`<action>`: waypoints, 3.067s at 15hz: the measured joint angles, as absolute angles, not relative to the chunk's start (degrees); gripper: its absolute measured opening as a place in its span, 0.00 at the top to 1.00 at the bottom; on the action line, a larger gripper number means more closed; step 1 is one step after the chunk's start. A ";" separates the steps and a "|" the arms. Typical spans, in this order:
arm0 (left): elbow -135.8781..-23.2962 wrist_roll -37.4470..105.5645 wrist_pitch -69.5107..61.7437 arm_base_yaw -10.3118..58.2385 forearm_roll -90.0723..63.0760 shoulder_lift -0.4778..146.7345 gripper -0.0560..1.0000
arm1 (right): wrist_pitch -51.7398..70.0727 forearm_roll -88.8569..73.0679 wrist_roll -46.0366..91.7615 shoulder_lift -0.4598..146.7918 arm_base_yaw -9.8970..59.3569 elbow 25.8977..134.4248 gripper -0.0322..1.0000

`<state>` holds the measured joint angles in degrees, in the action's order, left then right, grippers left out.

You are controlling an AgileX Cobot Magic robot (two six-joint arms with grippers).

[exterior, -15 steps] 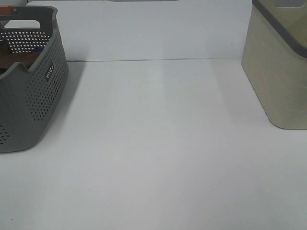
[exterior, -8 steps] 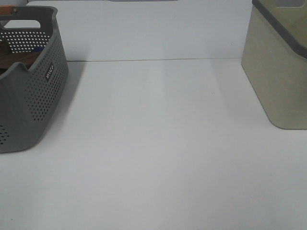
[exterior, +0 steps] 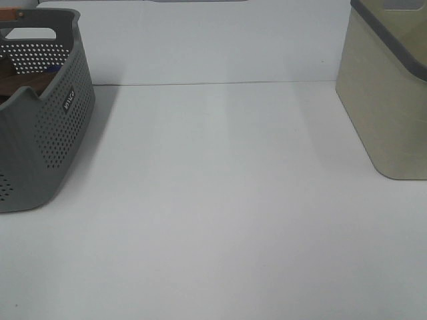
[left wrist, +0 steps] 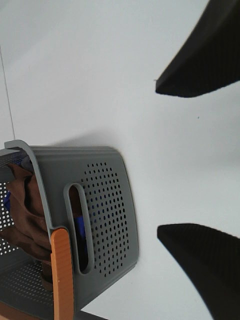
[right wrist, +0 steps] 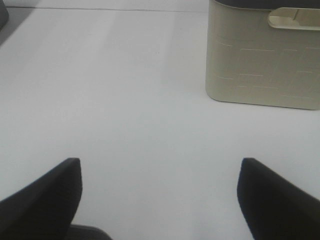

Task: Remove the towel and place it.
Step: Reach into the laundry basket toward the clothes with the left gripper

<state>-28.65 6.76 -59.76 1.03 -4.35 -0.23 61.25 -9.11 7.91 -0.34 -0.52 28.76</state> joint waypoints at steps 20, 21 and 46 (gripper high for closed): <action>-28.65 6.76 -59.76 1.03 -4.35 -0.23 0.30 | 61.25 -9.11 7.91 -0.34 -0.52 28.76 0.19; -28.65 6.76 -59.76 1.03 -4.35 -0.23 0.30 | 61.25 -9.11 7.91 -0.34 -0.52 28.76 0.19; -29.91 6.53 -43.72 1.03 -4.35 3.84 0.30 | 61.25 -9.11 7.91 -0.34 -0.52 28.76 0.19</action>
